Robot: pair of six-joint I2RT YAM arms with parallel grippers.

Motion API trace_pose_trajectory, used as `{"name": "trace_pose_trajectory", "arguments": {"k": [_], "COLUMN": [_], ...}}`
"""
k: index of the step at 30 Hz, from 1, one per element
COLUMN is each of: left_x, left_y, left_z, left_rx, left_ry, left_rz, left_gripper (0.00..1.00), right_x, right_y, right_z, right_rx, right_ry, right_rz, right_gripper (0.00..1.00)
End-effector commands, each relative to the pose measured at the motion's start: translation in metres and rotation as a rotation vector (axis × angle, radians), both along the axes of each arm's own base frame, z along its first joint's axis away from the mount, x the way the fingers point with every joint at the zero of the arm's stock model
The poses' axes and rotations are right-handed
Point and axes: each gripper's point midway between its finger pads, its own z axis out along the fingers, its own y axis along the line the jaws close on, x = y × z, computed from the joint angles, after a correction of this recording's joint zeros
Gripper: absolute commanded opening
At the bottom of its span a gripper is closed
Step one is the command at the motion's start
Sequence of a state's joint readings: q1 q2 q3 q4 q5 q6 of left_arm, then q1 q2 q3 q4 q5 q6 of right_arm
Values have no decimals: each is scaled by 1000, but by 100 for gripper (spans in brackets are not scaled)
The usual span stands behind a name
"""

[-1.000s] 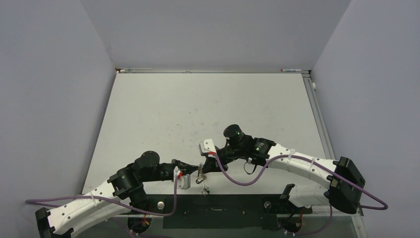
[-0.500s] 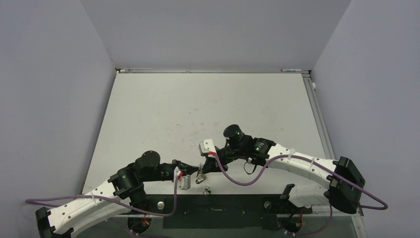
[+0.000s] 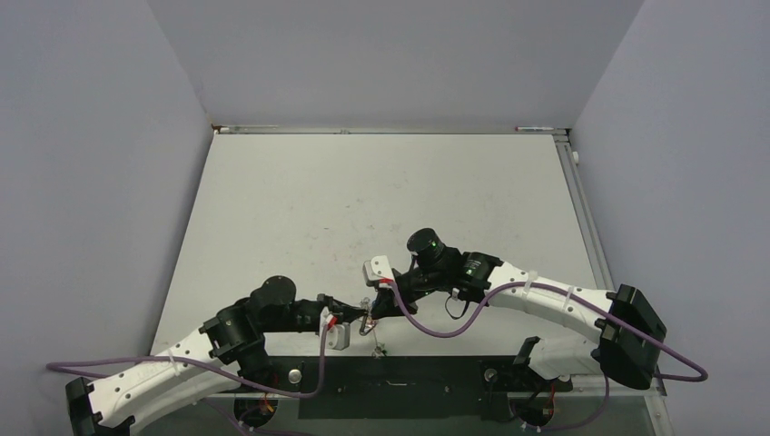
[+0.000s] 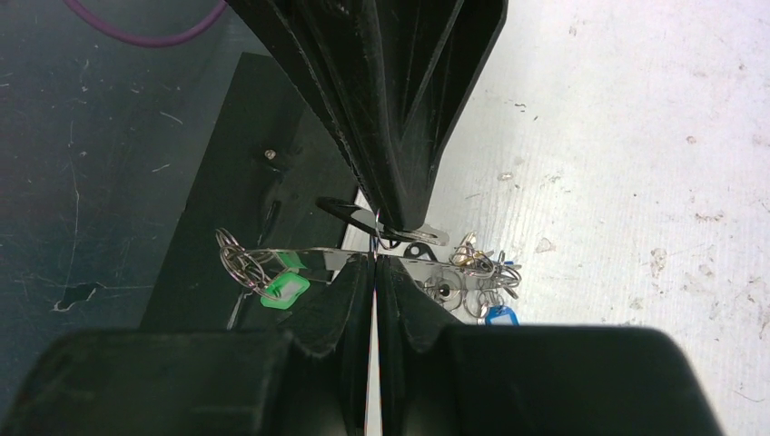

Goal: Put the keys on the keyring

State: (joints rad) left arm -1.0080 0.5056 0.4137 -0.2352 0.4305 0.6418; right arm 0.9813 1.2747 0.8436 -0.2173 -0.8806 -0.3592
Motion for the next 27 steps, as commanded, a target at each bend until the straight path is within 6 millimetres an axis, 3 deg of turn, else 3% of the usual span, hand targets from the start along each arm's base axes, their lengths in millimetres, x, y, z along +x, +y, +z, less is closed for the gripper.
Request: {"name": "trace_pose_trajectory", "arguments": {"k": [1,16,27], "left_x": [-7,-5,22], "left_y": [-3,-2,9], "left_z": [-4,-1,15], "left_rx": [19,12,-44], "left_ry": [11,4,-94], "left_rz": [-44,-24,130], "left_gripper": [0,0,0], "right_x": [5,2,-10], "right_y": [14,16,14], "right_z": [34,30,35], "right_rx": [114,98,95], "right_ry": [-64,-53,-50], "right_rz": [38,47,65], "right_gripper": [5,5,5]}}
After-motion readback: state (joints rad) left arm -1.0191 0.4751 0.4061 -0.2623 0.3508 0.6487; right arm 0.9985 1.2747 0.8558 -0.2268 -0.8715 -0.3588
